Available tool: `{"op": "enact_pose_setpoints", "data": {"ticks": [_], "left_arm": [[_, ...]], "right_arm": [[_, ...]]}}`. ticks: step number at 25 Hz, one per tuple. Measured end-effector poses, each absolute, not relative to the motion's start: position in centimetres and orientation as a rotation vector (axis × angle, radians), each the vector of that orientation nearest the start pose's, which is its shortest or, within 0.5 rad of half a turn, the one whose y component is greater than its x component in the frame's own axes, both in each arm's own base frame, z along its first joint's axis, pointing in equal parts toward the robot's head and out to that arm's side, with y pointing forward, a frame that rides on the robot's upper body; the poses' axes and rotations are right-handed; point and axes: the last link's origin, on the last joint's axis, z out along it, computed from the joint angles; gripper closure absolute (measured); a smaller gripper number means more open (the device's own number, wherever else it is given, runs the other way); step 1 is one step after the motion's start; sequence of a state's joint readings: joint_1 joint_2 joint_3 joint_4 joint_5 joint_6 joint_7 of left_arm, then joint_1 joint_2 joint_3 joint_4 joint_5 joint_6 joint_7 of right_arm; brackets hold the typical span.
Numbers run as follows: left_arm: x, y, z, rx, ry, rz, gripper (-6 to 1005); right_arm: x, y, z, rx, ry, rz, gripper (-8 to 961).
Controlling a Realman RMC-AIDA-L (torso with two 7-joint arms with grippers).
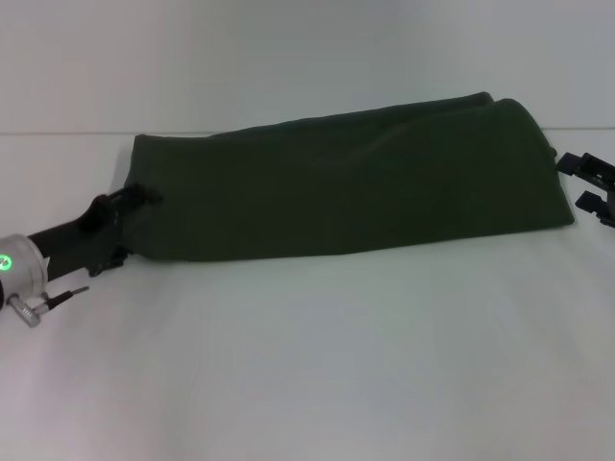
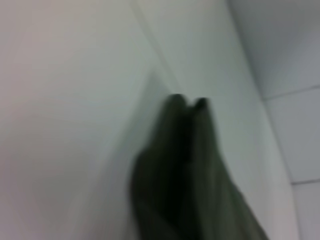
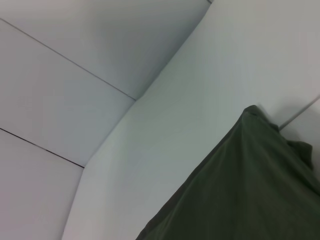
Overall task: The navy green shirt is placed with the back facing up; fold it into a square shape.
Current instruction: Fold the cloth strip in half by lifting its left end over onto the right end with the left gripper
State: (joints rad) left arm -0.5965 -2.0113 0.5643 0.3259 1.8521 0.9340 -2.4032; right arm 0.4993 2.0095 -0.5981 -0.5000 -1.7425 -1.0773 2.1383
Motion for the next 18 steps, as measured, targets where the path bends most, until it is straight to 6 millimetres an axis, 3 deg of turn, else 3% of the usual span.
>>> {"op": "enact_pose_setpoints", "data": {"ticks": [4,11,18], "left_arm": [[-33.8,38.3,0.0,1.848,2.801,1.271,143],[-32.4,39.8,-0.6,1.935,2.786,1.24,149],[-32.2,39.7,-0.8,1.993,2.765,1.206,156]], "right_arm": [[33.6,37.3,4.6,-1.67,1.729,1.021,24],[33.5,37.3,4.4,-1.672,1.737,1.02,24],[33.6,37.3,4.4,-1.667,1.737,1.022,24]]}}
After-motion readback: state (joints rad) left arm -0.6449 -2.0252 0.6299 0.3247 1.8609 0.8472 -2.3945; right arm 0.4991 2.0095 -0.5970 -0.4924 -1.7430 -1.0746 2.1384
